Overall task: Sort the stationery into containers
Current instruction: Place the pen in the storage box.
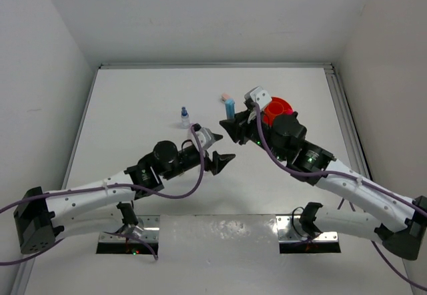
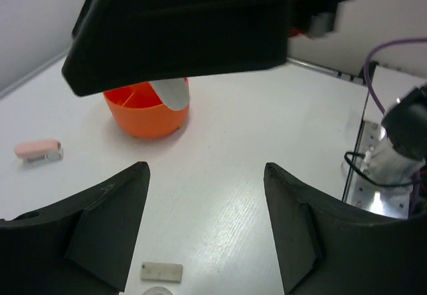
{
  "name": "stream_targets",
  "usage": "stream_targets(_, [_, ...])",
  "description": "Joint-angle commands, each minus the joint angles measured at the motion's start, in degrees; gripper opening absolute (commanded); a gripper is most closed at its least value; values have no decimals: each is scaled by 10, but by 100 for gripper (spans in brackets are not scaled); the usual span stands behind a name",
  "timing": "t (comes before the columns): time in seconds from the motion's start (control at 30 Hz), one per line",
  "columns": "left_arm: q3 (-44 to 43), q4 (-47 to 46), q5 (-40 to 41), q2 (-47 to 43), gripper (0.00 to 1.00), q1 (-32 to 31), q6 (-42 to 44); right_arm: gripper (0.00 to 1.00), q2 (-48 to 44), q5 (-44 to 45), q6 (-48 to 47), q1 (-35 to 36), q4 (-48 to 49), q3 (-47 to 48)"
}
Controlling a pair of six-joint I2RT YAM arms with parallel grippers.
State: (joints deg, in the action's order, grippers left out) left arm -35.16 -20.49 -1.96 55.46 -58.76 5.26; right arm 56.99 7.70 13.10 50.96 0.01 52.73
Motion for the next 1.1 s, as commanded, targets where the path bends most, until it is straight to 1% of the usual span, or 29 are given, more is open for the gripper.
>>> stream_targets(0.0, [-46,-9,93,11,67,1,-111,0,0,100,44,32,90,-4])
stream_targets(0.03, [-48,-10,99,13,67,1,-116,0,-1,124,46,41,100,-12])
stream_targets(0.07, [-50,-12,102,14,67,1,-124,0,-1,136,46,57,107,-16])
stream_targets(0.17, [-60,-20,114,18,67,2,-140,0,4,168,53,78,127,-23])
stream_targets(0.27, [-62,-30,117,18,67,2,-145,0,6,185,57,92,140,-28])
stream_targets(0.37, [-59,-48,101,19,65,2,-140,0,3,200,60,98,154,-38])
stream_targets(0.43, [-57,-59,90,21,55,2,-138,0,3,203,61,98,155,-40])
stream_targets(0.53, [-56,-65,82,22,48,2,-135,0,4,202,63,99,152,-39])
stream_targets(0.63, [-55,-74,80,26,46,4,-127,0,2,201,75,98,153,-46])
stream_targets(0.77, [-54,-84,75,29,48,6,-124,0,0,200,89,99,164,-62])
stream_targets(0.83, [-54,-86,74,30,47,8,-124,0,0,203,93,99,165,-67])
stream_targets(0.87, [-54,-86,73,30,44,8,-125,0,0,203,95,98,169,-69])
stream_targets(0.9, [-52,-87,75,31,36,9,-126,0,-1,203,95,99,172,-70])
stream_targets(0.97, [-49,-90,79,31,33,10,-126,0,0,198,97,99,170,-69])
stream_targets(1.07, [-48,-93,81,29,33,12,-122,0,0,200,105,99,161,-70])
